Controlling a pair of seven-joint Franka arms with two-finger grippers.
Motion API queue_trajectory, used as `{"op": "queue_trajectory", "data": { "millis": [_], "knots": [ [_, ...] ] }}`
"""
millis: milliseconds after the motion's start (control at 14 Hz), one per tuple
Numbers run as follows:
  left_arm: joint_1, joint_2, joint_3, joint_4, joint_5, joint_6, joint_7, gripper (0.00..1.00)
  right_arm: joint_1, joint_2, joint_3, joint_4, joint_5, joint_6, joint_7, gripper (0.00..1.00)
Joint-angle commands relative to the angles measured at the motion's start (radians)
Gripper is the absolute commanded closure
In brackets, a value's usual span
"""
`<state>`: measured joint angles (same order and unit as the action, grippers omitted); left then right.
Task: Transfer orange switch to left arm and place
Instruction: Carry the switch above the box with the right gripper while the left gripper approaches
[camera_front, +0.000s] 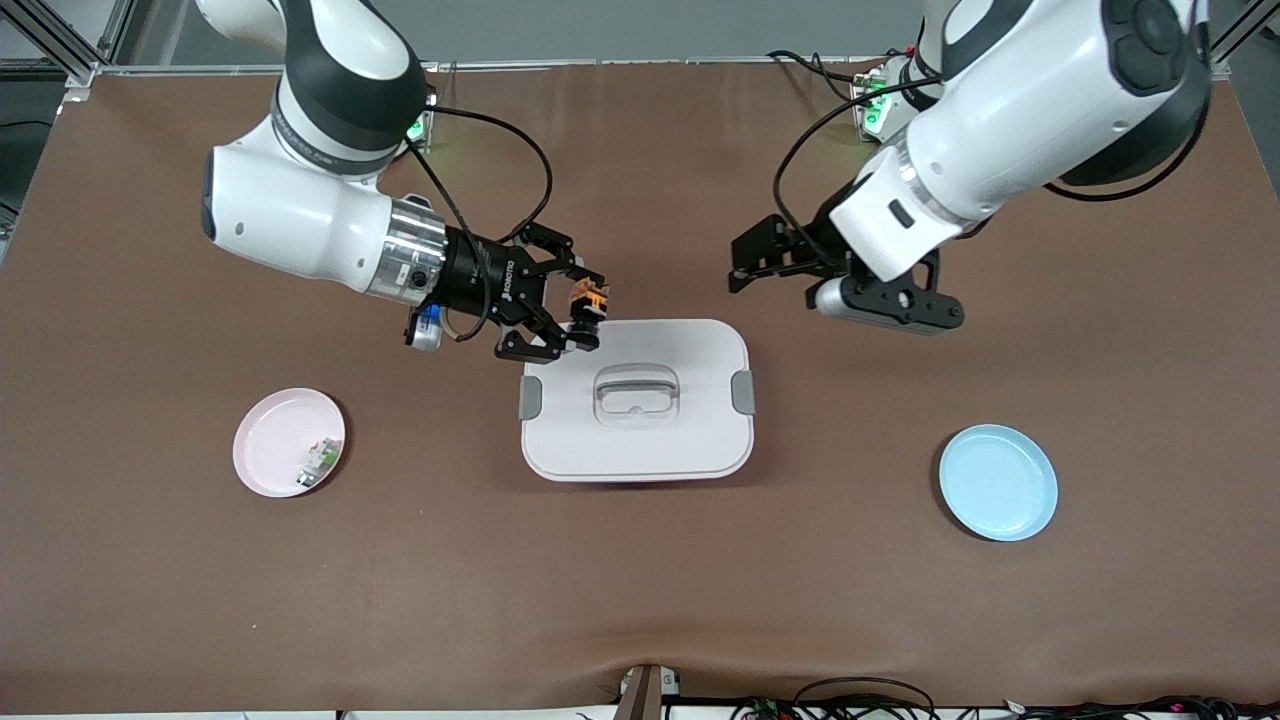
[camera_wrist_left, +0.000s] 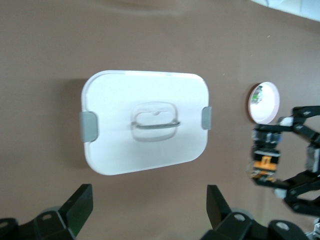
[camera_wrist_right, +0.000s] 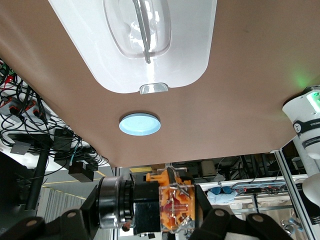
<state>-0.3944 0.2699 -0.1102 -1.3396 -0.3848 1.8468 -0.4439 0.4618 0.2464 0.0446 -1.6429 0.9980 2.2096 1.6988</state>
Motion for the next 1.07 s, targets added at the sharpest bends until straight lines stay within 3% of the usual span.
{"op": "queue_trajectory", "data": {
  "millis": [0, 358, 645, 1003],
  "knots": [
    [-0.035, 0.023, -0.002, 0.034, -0.034, 0.035, -0.044, 0.0, 0.026, 0.011, -0.009, 0.046, 0.016, 0.013, 0.07, 0.78],
    [-0.052, 0.029, -0.005, 0.036, -0.114, 0.1, -0.073, 0.0, 0.069, 0.046, -0.011, 0.097, 0.014, 0.045, 0.124, 0.78],
    [-0.052, 0.028, -0.049, 0.037, -0.114, 0.126, -0.105, 0.0, 0.074, 0.057, -0.012, 0.097, 0.008, 0.059, 0.122, 0.78],
    [-0.052, 0.038, -0.054, 0.033, -0.114, 0.127, -0.087, 0.0, 0.078, 0.059, -0.012, 0.097, 0.007, 0.059, 0.121, 0.78]
  ]
}}
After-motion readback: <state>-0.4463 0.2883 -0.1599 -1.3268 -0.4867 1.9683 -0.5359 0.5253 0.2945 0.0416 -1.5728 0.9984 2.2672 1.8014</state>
